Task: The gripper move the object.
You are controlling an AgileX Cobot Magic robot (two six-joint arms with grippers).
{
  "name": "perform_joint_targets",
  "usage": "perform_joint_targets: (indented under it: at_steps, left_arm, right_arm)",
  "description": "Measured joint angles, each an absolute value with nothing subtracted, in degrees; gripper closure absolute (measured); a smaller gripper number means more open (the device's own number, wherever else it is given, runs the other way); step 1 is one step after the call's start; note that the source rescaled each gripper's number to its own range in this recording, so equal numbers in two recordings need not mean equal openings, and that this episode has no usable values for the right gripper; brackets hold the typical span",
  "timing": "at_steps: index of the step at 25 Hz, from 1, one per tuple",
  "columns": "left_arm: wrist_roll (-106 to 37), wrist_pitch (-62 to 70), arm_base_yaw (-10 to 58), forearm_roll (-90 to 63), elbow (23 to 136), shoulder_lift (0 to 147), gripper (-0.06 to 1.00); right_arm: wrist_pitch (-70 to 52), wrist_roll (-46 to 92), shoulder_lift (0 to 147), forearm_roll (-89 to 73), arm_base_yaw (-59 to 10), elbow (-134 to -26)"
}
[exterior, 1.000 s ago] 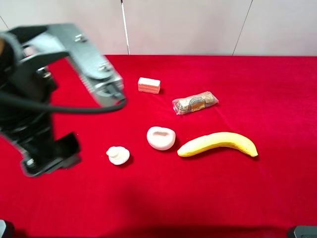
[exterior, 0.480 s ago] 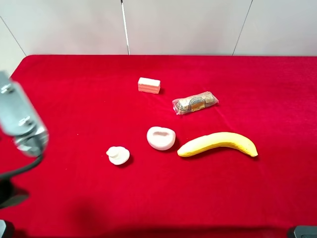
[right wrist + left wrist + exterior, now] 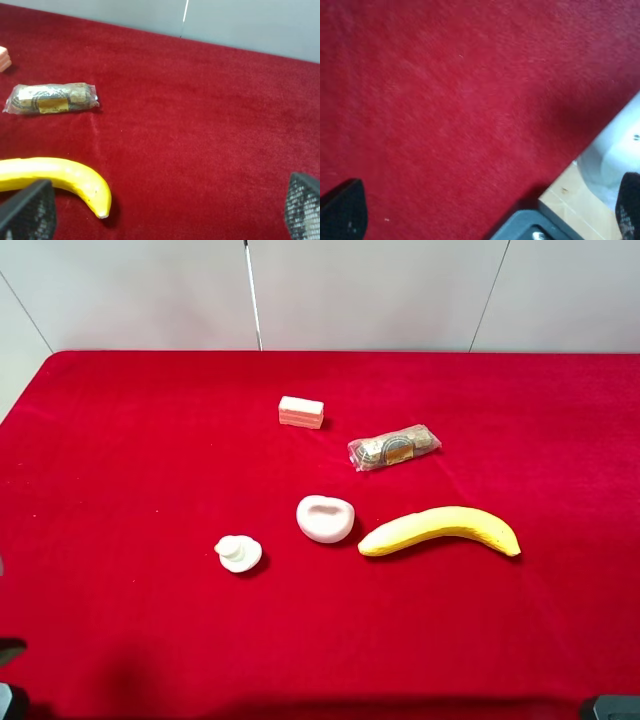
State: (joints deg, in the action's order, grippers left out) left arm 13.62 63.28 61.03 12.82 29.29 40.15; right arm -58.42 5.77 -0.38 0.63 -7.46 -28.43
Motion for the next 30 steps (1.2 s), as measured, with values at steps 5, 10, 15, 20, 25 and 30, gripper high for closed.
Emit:
perform_joint_targets:
  at_steps: [5, 10, 15, 20, 25, 30]
  left_arm:
    - [13.6, 62.4, 61.0, 13.5, 29.2, 40.0, -0.05]
    - [13.3, 61.4, 61.0, 13.5, 28.2, 40.0, -0.05]
    - [12.7, 61.2, 57.2, 13.3, 28.2, 40.0, -0.05]
    - [8.4, 61.0, 44.9, 9.3, 28.2, 40.0, -0.05]
    - [4.6, 60.8, 35.5, 5.0, 28.0, 39.1, -0.05]
    - [4.2, 60.8, 33.2, 4.8, 27.9, 31.1, -0.05]
  right_arm:
    - [-58.4, 5.8, -0.4, 0.6, -7.5, -28.4]
    - [-58.4, 5.8, -0.4, 0.6, -7.5, -28.4]
    - [-58.4, 5.8, -0.4, 0.6, -7.5, -28.4]
    - [-58.4, 5.8, -0.4, 0.6, -7.5, -28.4]
    - [-58.5, 5.8, -0.4, 0.6, -7.5, -28.4]
    - [-58.5, 5.8, -0.4, 0.6, -7.5, -28.4]
